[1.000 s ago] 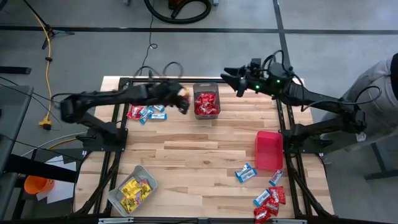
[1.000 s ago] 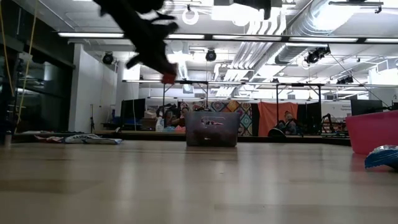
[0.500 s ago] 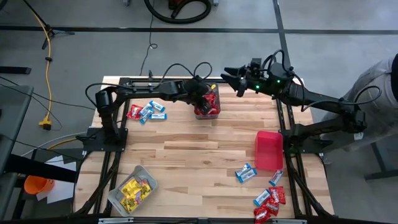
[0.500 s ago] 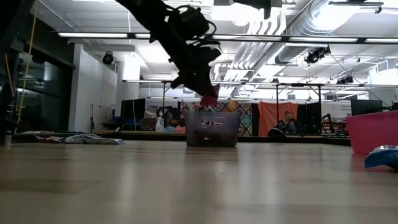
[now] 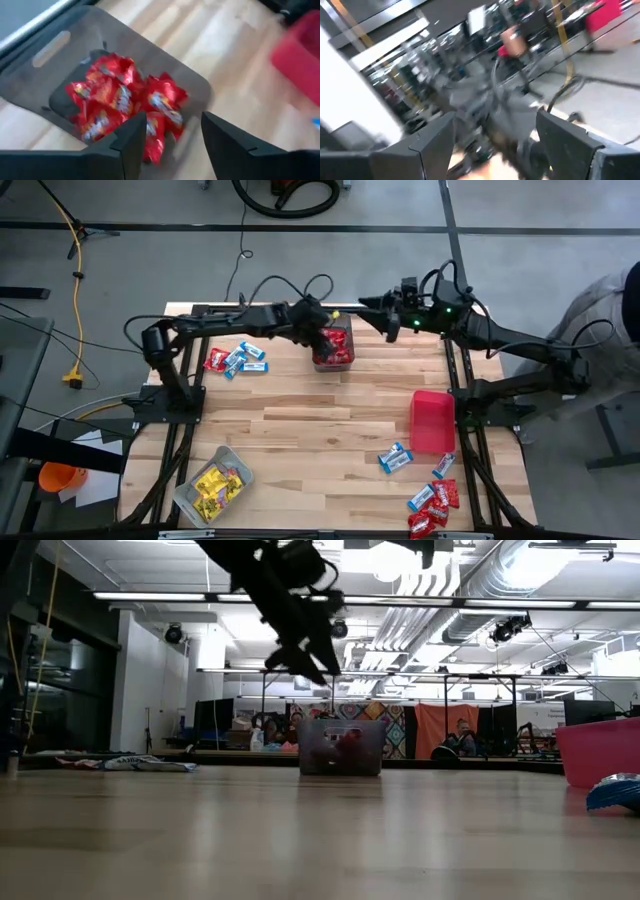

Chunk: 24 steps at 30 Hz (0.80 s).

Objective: Sort candy
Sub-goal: Put the red candy pack into the black bin

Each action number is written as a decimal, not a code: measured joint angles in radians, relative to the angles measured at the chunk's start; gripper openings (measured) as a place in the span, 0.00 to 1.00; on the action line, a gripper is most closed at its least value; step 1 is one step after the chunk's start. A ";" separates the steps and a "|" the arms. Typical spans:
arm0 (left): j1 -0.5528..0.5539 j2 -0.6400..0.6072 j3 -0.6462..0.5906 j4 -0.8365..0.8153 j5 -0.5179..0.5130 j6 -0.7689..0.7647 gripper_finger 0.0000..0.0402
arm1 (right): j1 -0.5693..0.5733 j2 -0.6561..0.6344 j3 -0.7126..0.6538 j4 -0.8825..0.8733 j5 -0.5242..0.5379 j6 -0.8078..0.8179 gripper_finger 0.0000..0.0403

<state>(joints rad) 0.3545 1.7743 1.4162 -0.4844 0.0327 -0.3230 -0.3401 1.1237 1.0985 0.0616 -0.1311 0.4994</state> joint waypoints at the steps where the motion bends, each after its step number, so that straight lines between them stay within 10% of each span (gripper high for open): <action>1: 0.003 -0.024 0.000 -0.014 0.033 0.001 0.45 | 0.000 -0.009 0.000 -0.032 -0.045 0.014 0.67; 7: -0.020 -0.247 -0.155 0.116 0.106 0.003 0.46 | 0.092 -0.065 0.000 -0.399 -0.297 0.111 0.67; 15: -0.071 -0.593 -0.512 0.473 0.108 -0.132 0.46 | 0.503 -0.081 0.000 -0.821 -0.239 0.431 0.67; 24: -0.087 -0.752 -0.687 0.611 0.108 -0.231 0.46 | 0.980 0.091 0.000 -0.908 -0.087 0.936 0.67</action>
<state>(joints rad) 0.2671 1.0222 0.7291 0.1268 0.1402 -0.5540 0.6402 1.2147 1.0982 -0.8467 -0.2179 1.4359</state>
